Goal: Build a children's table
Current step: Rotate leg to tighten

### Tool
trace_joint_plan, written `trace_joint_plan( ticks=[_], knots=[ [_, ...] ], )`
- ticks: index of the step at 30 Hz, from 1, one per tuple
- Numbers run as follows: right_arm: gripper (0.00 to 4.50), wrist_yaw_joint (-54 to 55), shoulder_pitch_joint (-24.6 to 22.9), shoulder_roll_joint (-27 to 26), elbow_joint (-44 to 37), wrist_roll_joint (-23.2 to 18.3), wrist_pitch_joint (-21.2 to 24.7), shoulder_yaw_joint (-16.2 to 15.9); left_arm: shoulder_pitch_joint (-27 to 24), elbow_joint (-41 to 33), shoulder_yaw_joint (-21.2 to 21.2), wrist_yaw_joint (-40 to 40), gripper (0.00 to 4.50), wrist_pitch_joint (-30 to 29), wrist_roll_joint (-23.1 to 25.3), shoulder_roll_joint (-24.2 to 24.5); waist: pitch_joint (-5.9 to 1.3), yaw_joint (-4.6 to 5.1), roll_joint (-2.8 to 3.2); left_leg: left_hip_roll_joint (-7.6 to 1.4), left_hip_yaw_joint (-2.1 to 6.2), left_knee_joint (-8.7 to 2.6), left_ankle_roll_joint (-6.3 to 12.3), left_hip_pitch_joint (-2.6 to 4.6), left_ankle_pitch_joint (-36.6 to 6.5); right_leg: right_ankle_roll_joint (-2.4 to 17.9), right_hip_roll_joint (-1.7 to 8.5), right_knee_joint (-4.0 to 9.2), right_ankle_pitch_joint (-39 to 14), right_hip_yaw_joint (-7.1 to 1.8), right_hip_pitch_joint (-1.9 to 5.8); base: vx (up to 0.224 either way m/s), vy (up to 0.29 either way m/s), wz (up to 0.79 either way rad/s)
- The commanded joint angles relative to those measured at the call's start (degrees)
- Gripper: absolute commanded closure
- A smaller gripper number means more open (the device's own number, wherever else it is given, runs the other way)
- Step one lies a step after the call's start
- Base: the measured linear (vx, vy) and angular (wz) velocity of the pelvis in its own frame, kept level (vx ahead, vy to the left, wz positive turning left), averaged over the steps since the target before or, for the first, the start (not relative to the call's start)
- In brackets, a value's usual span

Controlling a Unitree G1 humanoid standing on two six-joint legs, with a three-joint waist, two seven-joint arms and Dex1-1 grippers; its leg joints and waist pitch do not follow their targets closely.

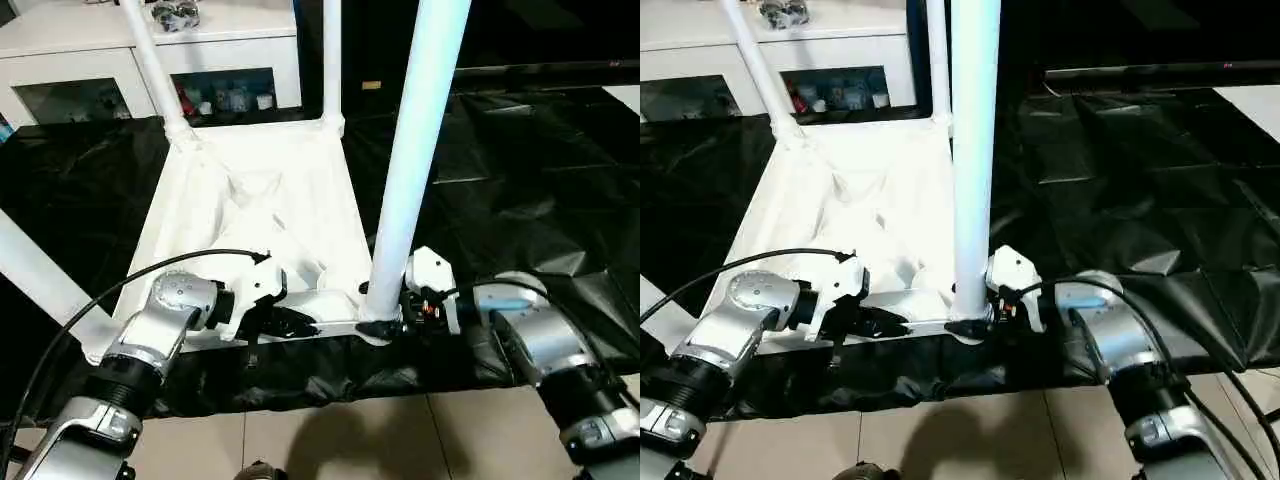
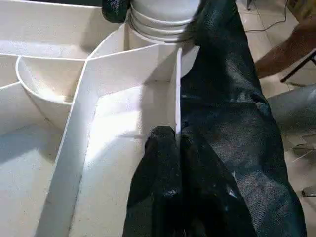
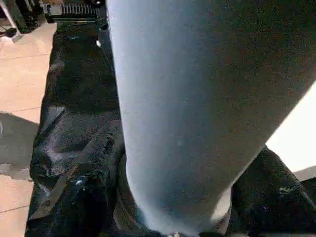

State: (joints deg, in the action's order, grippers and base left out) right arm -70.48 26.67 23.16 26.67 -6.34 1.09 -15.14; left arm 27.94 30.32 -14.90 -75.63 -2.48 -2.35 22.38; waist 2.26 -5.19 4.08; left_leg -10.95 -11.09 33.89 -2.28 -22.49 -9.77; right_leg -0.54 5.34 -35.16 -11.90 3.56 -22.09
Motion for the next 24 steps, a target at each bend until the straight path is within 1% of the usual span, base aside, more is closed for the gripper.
trace_joint_plan(
  ticks=[1, 4, 6, 7, 8, 11, 12, 13, 14, 15, 16, 17, 18, 19, 20, 21, 22, 23, 24],
  knots=[
    [1.73, -2.96, 0.19, -1.19, -0.15, 1.16, -0.31, -3.93, 2.46, -0.09, -0.25, 0.43, 4.5, 0.87, -0.73, -0.75, -3.59, 0.11, -1.34, -2.46, 0.9, -3.64, 4.69, 1.28, -10.07, 14.97, 3.09, 3.63, -6.23, -2.16, 1.9, 0.0, 0.0, 0.0],
    [1.82, -2.51, -0.13, -1.65, 0.13, 1.43, -0.54, -3.96, 2.59, 0.48, -0.11, 0.6, 4.5, 1.26, -0.57, -0.89, -3.54, 0.09, -1.28, -2.46, 0.9, -3.66, 4.6, 1.32, -10.39, 14.9, 3.14, 3.72, -7.0, -2.15, 1.86, 0.0, 0.0, 0.0],
    [1.83, -2.55, -0.5, -1.73, -0.16, 1.35, -0.41, -4.0, 2.58, 0.55, -0.08, 0.6, 4.5, 1.22, -0.62, -0.95, -3.55, 0.1, -1.35, -2.46, 0.88, -3.65, 4.48, 1.34, -10.55, 14.85, 3.13, 3.73, -7.24, -2.18, 1.89, 0.0, 0.0, 0.0],
    [1.83, -2.47, -0.67, -1.79, -0.23, 1.32, -0.38, -4.0, 2.61, 0.69, -0.08, 0.62, 4.5, 1.3, -0.6, -1.0, -3.57, 0.08, -1.23, -2.47, 0.91, -3.65, 4.46, 1.33, -10.45, 14.84, 3.14, 3.69, -7.13, -2.19, 1.9, 0.0, 0.0, 0.0],
    [1.83, -2.2, -0.97, -1.91, -0.4, 1.17, -0.19, -3.87, 2.65, 0.85, -0.05, 0.89, 4.5, 1.38, -0.52, -1.1, -3.58, 0.1, -1.27, -2.47, 0.89, -3.65, 4.46, 1.35, -10.44, 14.85, 3.1, 3.7, -7.01, -2.18, 1.87, 0.0, 0.0, 0.0],
    [1.83, -0.7, -1.75, -2.46, -0.89, 0.7, 0.29, -3.14, 2.74, 1.11, 0.1, 2.15, 4.5, 1.38, -0.21, -1.48, -3.56, 0.06, -1.26, -2.49, 0.9, -3.66, 4.47, 1.34, -10.51, 14.84, 3.13, 3.71, -7.1, -2.17, 1.86, 0.0, 0.0, 0.0],
    [1.83, 1.76, -2.1, -3.28, -0.79, 0.8, 0.44, -2.33, 2.88, 1.34, 0.1, 3.73, 4.5, 1.49, 0.46, -1.84, -3.51, 0.12, -1.27, -2.48, 0.9, -3.72, 4.39, 1.32, -10.8, 14.8, 3.09, 3.76, -7.42, -2.16, 1.84, 0.0, 0.0, 0.0],
    [1.84, 4.59, -2.43, -4.35, -0.5, 0.93, 0.12, -1.4, 2.99, 1.51, 0.08, 5.23, 4.5, 1.63, 1.02, -2.38, -3.37, 0.17, -1.25, -2.5, 0.86, -3.81, 3.98, 1.41, -11.55, 14.53, 3.11, 3.98, -8.5, -2.29, 1.67, 0.0, 0.0, 0.0],
    [1.84, 7.69, -2.73, -5.63, -0.11, 1.05, 0.05, -0.35, 3.13, 1.6, 0.02, 6.83, 4.5, 1.36, 1.5, -3.16, -3.14, 0.27, -1.2, -2.47, 0.97, -4.15, 3.01, 1.46, -13.6, 14.02, 3.16, 4.28, -11.41, -2.25, 1.67, 0.0, 0.0, 0.0],
    [1.84, 14.14, -2.75, -7.99, 1.09, 2.03, 0.45, 1.09, 3.51, 1.95, -0.25, 10.17, 4.5, 0.38, 2.68, -4.74, -3.06, 0.33, -1.18, -2.5, 0.97, -4.3, 2.32, 1.65, -14.87, 13.61, 3.19, 4.48, -13.24, -2.28, 1.58, 0.0, 0.0, 0.0],
    [1.84, 19.48, -2.76, -10.19, 1.99, 2.68, 1.24, 2.23, 3.82, 2.21, -0.67, 12.63, 4.5, -0.29, 3.59, -6.26, -2.86, 0.69, -1.24, -2.5, 1.14, -4.63, 0.69, 1.86, -17.25, 12.93, 3.25, 4.76, -16.44, -2.35, 1.42, 0.0, 0.0, 0.0],
    [1.84, 24.9, -2.7, -12.81, 2.83, 2.96, 2.25, 3.47, 4.26, 2.59, -1.03, 15.75, 4.5, -1.05, 4.61, -8.13, -2.72, 1.07, -1.23, -2.44, 1.21, -4.84, -0.79, 2.02, -18.64, 12.12, 3.28, 4.96, -19.01, -2.44, 1.3, 0.0, 0.0, 0.0],
    [1.84, 27.69, -2.66, -14.24, 3.23, 3.02, 2.83, 4.11, 4.51, 2.83, -1.21, 17.41, 4.5, -1.4, 5.13, -9.16, -2.74, 1.19, -1.32, -2.36, 1.38, -4.93, -1.4, 2.03, -19.29, 11.67, 3.45, 5.1, -20.38, -2.38, 1.34, 0.0, 0.0, 0.0],
    [1.84, 29.72, -2.52, -15.56, 3.52, 2.8, 3.55, 4.64, 4.76, 3.01, -1.16, 18.67, 4.5, -1.87, 5.18, -10.22, -2.61, 1.58, -0.95, -2.32, 1.62, -5.16, -2.31, 2.04, -20.99, 10.59, 3.39, 5.45, -22.33, -2.26, 1.37, 0.0, 0.0, 0.0],
    [1.84, 32.96, -2.22, -17.63, 4.07, 2.68, 4.44, 5.31, 5.06, 3.17, -1.36, 20.37, 4.5, -2.17, 5.47, -11.76, -2.8, 1.92, -1.14, -2.26, 1.76, -5.21, -2.4, 1.96, -21.5, 10.12, 3.35, 5.47, -21.79, -2.21, 1.53, 0.0, 0.0, 0.0],
    [1.84, 36.8, -1.79, -19.71, 4.74, 3.14, 5.08, 5.73, 5.45, 3.46, -1.55, 22.33, 4.5, -2.45, 5.87, -13.36, -2.75, 2.16, -1.02, -2.34, 1.67, -5.24, -2.42, 1.98, -21.77, 10.23, 3.31, 5.47, -21.2, -2.35, 1.28, 0.0, 0.0, 0.0],
    [1.84, 40.01, -1.13, -21.85, 5.59, 3.51, 5.32, 5.91, 5.8, 3.6, -1.81, 23.47, 4.5, -2.68, 6.01, -14.79, -2.73, 2.36, -0.24, -2.18, 1.76, -5.21, -2.62, 2.18, -22.77, 10.29, 3.31, 5.53, -21.23, -2.32, 1.09, 0.0, 0.0, 0.0],
    [1.84, 42.07, -0.68, -23.34, 6.15, 3.89, 5.37, 6.04, 6.07, 3.78, -1.99, 24.14, 4.5, -2.72, 6.12, -15.67, -2.71, 2.73, -0.76, -2.04, 1.69, -5.17, -2.65, 2.11, -23.22, 10.27, 3.33, 5.77, -21.42, -2.35, 0.98, 0.0, 0.0, 0.0],
    [1.84, 43.05, -0.29, -24.58, 6.45, 3.76, 5.44, 6.18, 6.23, 3.75, -2.12, 24.53, 4.5, -2.76, 6.17, -16.23, -2.74, 2.74, -0.81, -1.98, 1.73, -5.17, -2.51, 2.1, -23.36, 10.13, 3.32, 5.85, -21.7, -2.29, 1.08, 0.0, 0.0, 0.0]
  ],
)
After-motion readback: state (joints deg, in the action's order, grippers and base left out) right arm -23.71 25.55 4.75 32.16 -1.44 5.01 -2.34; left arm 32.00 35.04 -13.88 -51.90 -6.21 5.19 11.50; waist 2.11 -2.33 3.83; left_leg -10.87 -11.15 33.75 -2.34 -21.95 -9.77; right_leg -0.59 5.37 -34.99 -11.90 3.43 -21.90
